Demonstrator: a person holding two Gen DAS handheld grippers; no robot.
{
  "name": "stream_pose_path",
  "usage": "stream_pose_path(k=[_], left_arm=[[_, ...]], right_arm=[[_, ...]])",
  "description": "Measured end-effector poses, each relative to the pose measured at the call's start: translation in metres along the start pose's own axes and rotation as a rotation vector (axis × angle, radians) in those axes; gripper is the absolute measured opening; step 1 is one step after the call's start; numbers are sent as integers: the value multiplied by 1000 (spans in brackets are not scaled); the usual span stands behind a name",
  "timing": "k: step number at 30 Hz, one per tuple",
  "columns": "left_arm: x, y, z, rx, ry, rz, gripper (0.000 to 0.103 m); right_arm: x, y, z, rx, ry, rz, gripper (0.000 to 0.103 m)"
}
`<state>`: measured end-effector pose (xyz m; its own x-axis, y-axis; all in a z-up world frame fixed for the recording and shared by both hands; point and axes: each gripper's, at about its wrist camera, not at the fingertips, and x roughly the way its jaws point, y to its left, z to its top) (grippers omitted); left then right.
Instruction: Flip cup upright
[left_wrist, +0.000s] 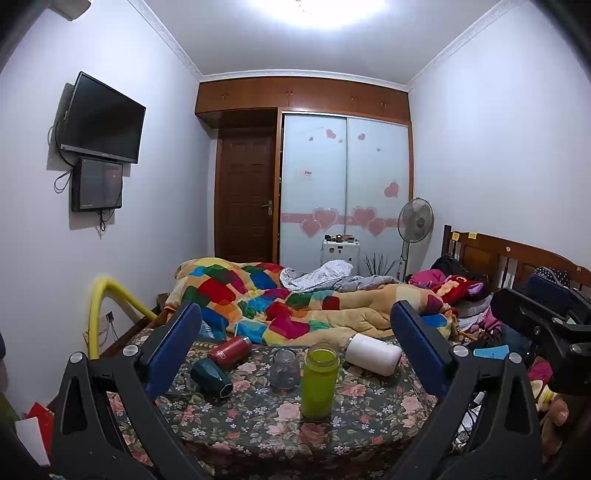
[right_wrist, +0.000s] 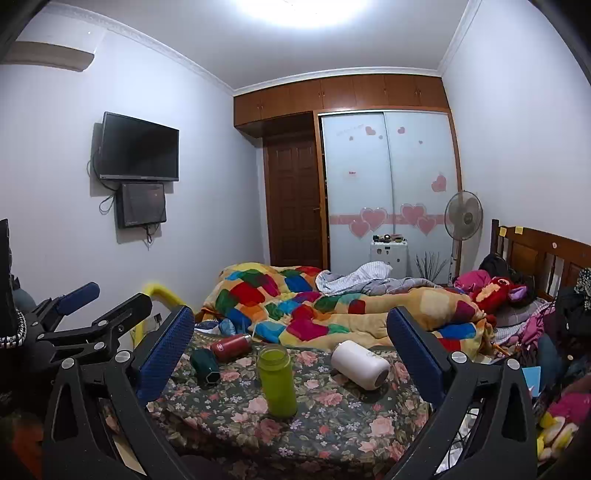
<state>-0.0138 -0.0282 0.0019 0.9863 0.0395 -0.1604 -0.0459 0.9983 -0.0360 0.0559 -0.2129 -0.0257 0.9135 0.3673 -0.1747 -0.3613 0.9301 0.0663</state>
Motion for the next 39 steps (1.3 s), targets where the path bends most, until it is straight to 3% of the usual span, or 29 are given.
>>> stream_pose_path(k=[39], left_arm=[[11, -2, -5, 3, 15, -9, 103]], right_arm=[[5, 5, -2, 8, 34, 17, 103]])
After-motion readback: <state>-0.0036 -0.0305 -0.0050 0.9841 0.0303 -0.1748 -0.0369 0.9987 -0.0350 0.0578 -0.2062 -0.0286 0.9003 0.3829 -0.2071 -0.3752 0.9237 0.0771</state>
